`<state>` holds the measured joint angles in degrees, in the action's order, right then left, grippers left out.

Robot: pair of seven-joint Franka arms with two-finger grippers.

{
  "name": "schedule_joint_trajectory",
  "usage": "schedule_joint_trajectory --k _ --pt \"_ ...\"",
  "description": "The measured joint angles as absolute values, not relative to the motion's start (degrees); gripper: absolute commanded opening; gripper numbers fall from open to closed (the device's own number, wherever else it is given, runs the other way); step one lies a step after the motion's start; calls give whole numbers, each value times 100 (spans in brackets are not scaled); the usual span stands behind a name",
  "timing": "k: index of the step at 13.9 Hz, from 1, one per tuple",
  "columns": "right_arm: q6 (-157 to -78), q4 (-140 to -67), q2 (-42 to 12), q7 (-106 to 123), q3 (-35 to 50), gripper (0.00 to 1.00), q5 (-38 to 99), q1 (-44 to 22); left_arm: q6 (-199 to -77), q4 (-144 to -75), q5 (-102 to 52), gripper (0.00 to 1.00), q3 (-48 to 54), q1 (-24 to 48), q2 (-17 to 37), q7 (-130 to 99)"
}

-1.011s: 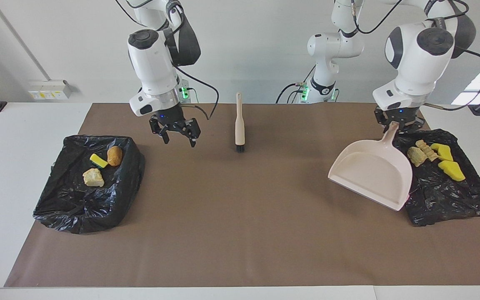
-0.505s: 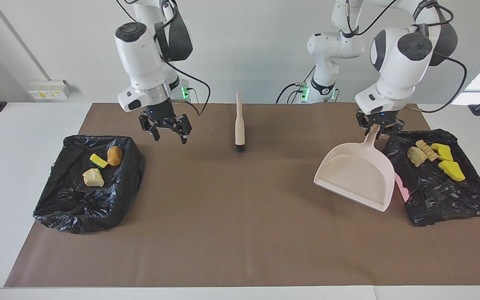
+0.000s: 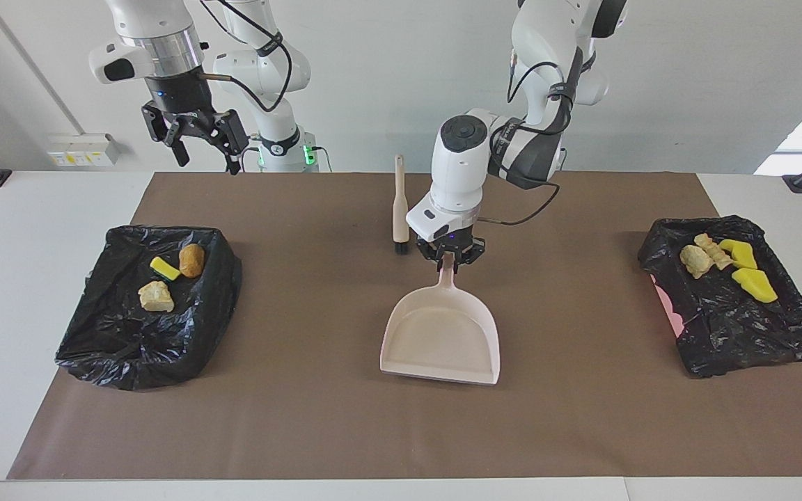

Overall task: Sweep and dump trash in bin
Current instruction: 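Set the empty dustpan down on the table with the left gripper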

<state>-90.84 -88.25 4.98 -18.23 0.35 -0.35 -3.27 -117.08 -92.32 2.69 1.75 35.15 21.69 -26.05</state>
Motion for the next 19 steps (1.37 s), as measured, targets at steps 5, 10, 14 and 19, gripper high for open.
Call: schedule_joint_trajectory --k 5,10,14,19 --pt "-8359 -8547 598 -666 -610 100 -35 -311 -11704 -8497 269 0 159 3788 2968 -2906" --pt "-8135 -8560 543 -459 -661 100 -35 -309 -11768 -8357 269 3 151 3859 3216 -3271" --pt "-8135 -8658 491 -459 -667 100 -35 -258 -11781 -8357 273 100 144 3859 3218 -3278" --pt "-8135 -8645 472 -459 -667 100 -34 -246 -11585 -8431 288 100 35 3795 2829 -3278"
